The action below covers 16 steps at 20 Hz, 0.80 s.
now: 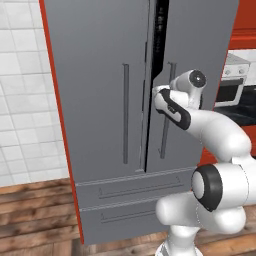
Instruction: Open the fridge, grab two sodas, and place both sodas inside the bowl with ice on the dining counter.
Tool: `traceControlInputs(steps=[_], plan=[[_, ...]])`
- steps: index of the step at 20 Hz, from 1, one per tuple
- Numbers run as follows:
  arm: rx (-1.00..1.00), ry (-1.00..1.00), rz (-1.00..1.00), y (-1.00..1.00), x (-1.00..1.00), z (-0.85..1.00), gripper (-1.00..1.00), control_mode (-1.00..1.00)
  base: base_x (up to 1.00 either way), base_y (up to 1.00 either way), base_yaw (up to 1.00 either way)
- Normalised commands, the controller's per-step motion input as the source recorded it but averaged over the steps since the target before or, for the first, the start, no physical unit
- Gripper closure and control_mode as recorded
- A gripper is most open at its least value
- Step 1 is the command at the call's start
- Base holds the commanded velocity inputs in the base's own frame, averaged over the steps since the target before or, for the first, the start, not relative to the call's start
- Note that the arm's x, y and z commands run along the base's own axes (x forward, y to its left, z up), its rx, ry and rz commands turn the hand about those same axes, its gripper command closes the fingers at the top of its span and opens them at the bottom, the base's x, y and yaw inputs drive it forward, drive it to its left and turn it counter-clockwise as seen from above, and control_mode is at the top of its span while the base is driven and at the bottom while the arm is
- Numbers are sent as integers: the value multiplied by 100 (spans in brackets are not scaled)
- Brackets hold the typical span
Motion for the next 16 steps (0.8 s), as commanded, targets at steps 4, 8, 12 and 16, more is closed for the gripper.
traceControlInputs(steps=[4,8,12,16], plan=[[0,6,-12,-45,-21,22,100,-100,0,0,0],[0,9,-21,-66,-40,7,100,-100,0,0,0],[0,2,-20,-83,-65,10,100,-100,0,0,0],[1,0,-18,-100,-76,12,100,-100,0,0,0]])
